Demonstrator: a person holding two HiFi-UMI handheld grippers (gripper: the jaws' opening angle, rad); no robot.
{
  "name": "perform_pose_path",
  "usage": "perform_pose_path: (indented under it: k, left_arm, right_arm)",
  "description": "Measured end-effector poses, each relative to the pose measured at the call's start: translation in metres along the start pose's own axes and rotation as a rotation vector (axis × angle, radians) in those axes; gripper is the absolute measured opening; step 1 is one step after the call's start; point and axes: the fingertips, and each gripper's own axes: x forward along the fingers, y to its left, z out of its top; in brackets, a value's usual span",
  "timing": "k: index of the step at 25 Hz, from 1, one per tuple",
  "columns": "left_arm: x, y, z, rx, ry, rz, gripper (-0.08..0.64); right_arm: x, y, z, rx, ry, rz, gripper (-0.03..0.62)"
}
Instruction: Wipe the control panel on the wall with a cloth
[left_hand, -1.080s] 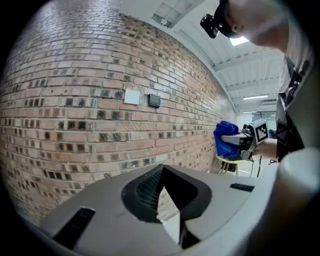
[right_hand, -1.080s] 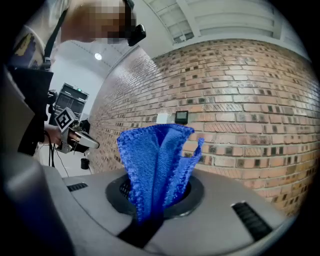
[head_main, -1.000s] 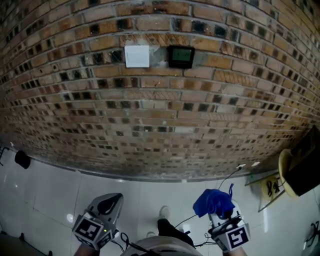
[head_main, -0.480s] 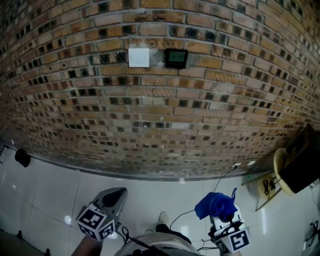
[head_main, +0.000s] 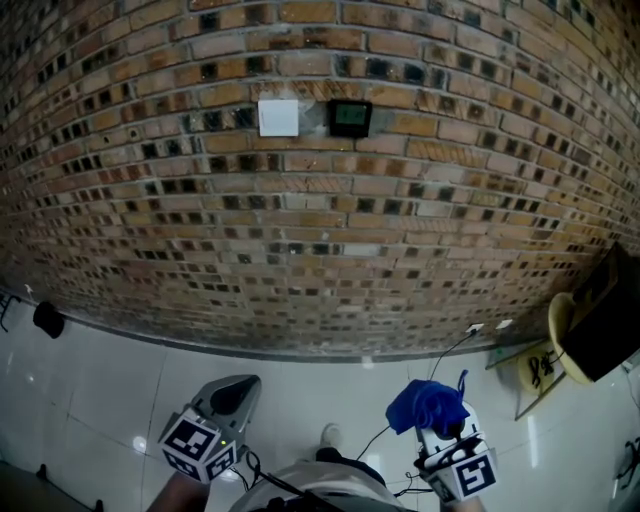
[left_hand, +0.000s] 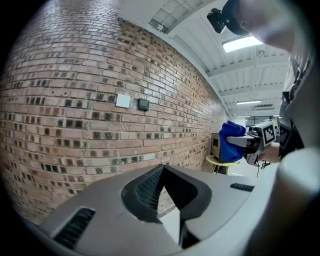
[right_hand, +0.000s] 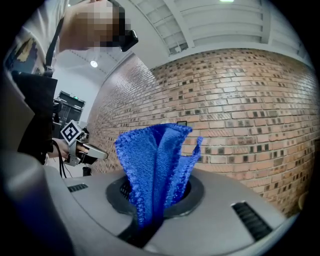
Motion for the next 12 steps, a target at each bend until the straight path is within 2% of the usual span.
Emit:
perform_pose_path:
  k: [12]
  left_arm:
    - [-0.016,0.004,-0.009,-0.005,-0.006,0.011,0.001]
  right_arm:
    - [0.006,0.012,-0.003,-0.034,0.019,0.006,0.086]
